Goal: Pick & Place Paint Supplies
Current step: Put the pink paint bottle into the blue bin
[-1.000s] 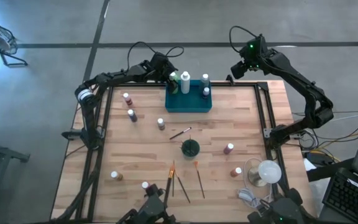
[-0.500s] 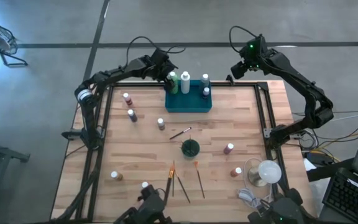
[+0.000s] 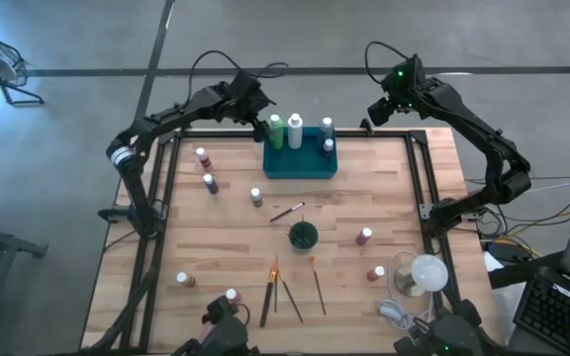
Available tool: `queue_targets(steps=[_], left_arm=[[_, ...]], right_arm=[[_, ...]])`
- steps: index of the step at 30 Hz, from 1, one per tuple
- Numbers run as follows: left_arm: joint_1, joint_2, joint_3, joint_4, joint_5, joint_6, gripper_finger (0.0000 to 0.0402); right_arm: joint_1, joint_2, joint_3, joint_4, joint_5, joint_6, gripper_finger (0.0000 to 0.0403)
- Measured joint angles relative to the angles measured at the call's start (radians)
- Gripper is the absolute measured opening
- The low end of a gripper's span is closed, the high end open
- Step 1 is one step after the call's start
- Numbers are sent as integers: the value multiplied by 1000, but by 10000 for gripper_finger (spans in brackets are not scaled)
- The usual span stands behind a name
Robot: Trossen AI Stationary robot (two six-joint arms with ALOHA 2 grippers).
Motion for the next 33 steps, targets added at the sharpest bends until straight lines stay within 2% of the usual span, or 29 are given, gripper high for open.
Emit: queue_targets(steps=[8, 24, 30, 33], left_arm=[[0, -58, -9, -6, -7, -16, 342], [2, -148, -176, 35, -5, -38, 342], [2, -235, -243, 146, 16, -6, 342], [2, -282, -294, 222, 71, 4, 342]], right_arm=[[0, 0, 0, 2, 0, 2, 171], [0, 0, 0, -1, 0, -12, 142], [0, 0, 0, -1, 0, -8, 131], [0, 0, 0, -1, 0, -8, 128]])
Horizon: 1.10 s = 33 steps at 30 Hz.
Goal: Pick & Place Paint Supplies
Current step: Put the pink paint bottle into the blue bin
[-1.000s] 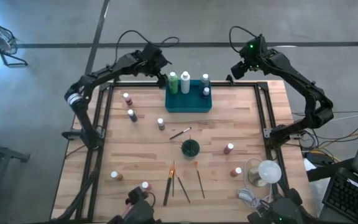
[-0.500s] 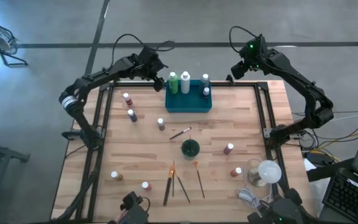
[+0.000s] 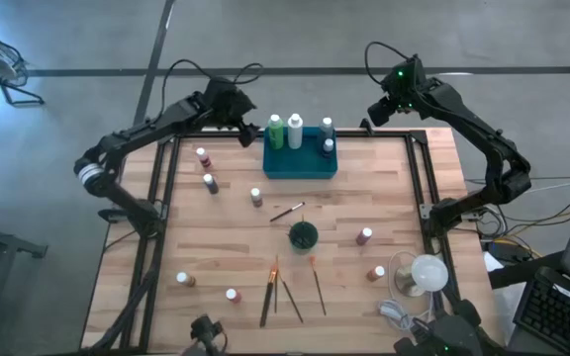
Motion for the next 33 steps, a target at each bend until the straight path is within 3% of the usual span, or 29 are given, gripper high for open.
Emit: queue_targets(steps=[4, 13, 23, 28, 33], left_arm=[[-1, -65, -78, 103, 62, 2, 342], [-1, -174, -203, 242, 68, -23, 342], [-2, -182, -203, 264, 68, -32, 342], [-2, -183, -203, 249, 67, -130, 342], [-2, -207, -203, 170, 63, -43, 342]], right_arm=[[0, 0, 0, 0, 0, 0, 129], [0, 0, -1, 0, 0, 0, 158], [0, 0, -1, -1, 0, 0, 183], [0, 0, -1, 2, 0, 0, 192], [0, 0, -1, -2, 0, -1, 196]])
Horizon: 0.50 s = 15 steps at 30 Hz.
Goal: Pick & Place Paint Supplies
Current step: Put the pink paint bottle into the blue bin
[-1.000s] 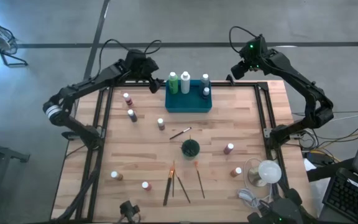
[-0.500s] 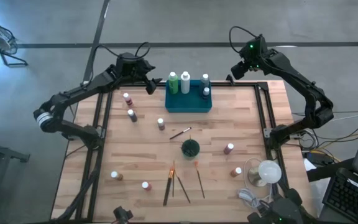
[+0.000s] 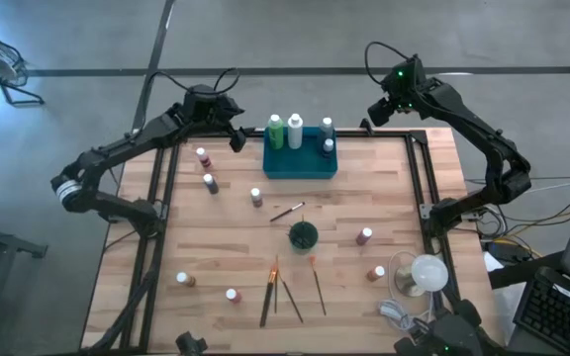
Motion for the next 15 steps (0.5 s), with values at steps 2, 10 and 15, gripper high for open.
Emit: queue_targets(steps=[2, 10, 15], left_arm=[[0, -13, 0, -60, -5, 30, 342], [0, -42, 81, -401, -119, 39, 330], [0, -41, 140, -516, -124, 11, 319]], right_arm=[[0, 0, 0, 0, 0, 0, 194], [0, 0, 0, 2, 0, -7, 175], [0, 0, 0, 1, 0, -7, 164]])
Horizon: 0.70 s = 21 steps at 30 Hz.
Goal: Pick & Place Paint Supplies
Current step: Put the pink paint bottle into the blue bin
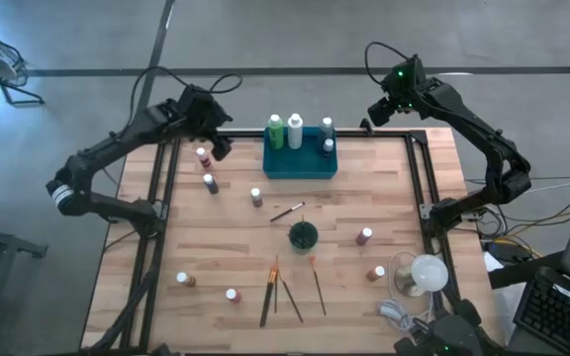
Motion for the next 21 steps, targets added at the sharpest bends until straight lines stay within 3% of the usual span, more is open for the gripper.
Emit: queue_targets(steps=[10, 17, 21], left_arm=[[0, 14, 17, -202, -29, -129, 314], [4, 49, 17, -249, -205, -264, 314], [12, 74, 18, -288, -217, -315, 314]], right_arm=[[0, 0, 0, 1, 0, -1, 163], [0, 0, 0, 1, 0, -1, 183], [0, 0, 0, 1, 0, -1, 190]])
